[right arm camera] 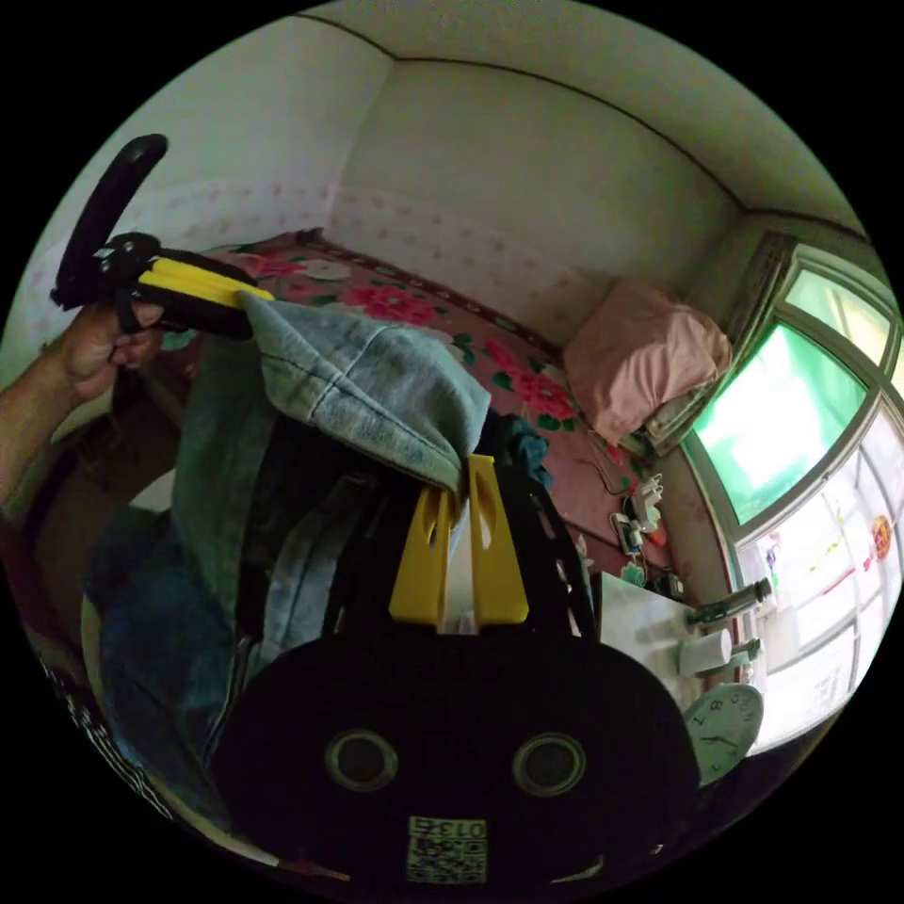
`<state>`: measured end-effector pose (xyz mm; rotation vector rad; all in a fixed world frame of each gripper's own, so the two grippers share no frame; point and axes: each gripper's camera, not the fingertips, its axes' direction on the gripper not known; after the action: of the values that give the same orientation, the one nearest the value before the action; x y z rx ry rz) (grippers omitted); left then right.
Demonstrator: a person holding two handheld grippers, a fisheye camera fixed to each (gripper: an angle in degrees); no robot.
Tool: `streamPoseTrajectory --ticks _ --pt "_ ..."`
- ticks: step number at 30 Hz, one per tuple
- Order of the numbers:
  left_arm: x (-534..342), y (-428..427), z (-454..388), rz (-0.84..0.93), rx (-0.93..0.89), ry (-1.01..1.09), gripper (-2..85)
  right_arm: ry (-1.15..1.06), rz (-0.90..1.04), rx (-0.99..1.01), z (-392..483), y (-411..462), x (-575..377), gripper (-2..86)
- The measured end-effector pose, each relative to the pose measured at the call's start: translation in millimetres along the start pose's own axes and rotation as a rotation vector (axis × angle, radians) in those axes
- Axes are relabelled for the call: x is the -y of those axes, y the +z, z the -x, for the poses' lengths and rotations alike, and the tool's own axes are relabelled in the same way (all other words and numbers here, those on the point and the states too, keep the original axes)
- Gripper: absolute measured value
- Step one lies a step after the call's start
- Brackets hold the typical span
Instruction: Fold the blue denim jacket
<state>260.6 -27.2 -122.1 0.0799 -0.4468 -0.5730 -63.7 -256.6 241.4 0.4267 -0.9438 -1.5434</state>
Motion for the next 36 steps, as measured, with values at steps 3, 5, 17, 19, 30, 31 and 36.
streamPoseTrajectory --ticks 3,5,17,19,30,31,36 --pt "18 46 18 0.014 0.05 -0.029 1.2 0.021 0.06 -0.078 -16 48 15 5.5" --pt "15 97 28 0.143 0.031 -0.066 2.8 0.028 0.125 -0.086 -18 81 13 5.8" --pt "-231 62 65 0.397 -0.086 -0.349 10.9 0.078 0.237 0.039 -38 68 -180 7.7" --pt "-276 37 52 0.462 -0.038 -0.392 11.9 0.131 0.317 -0.022 -54 43 -245 7.9" --pt "-363 44 -31 0.75 -0.034 -0.492 4.9 0.399 0.527 0.125 -113 50 -380 9.4" --pt "-355 47 -33 0.768 -0.018 -0.455 2.6 0.374 0.576 0.133 -109 65 -384 9.2" --pt "-331 29 -28 0.778 0.024 -0.36 0.6 0.383 0.667 0.189 -105 101 -403 7.0"
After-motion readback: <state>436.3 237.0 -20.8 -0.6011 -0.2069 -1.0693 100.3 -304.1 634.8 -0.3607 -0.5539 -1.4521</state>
